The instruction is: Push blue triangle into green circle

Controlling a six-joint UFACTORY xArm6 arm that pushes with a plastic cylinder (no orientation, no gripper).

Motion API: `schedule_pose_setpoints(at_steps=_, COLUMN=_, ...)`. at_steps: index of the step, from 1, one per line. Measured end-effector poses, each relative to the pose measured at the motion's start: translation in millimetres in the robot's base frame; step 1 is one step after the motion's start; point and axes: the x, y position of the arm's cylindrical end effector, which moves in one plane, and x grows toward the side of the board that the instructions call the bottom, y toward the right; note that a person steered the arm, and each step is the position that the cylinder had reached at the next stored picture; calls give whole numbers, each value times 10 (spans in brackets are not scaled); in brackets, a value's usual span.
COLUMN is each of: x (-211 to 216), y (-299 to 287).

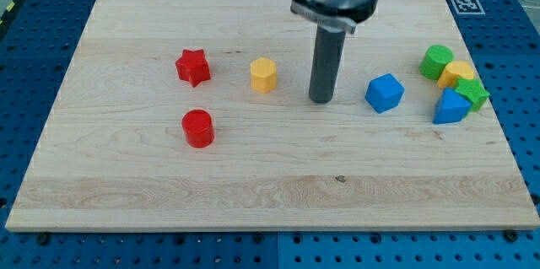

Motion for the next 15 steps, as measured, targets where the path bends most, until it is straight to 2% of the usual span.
schedule_pose_setpoints(at_steps=1, x=127, y=0)
schedule_pose_setpoints(at_steps=2, x=477, y=5)
schedule_pose_setpoints(at_steps=4, x=478, y=520)
schedule_pose_setpoints(at_steps=5, x=579, y=782)
schedule_pose_setpoints(at_steps=7, x=858, y=859)
schedule_pose_setpoints(at_steps=8, x=1018, y=1215)
schedule_pose_setpoints(at_steps=12, x=941, y=1682)
schedule_pose_setpoints(at_steps=15, x=528, y=1976)
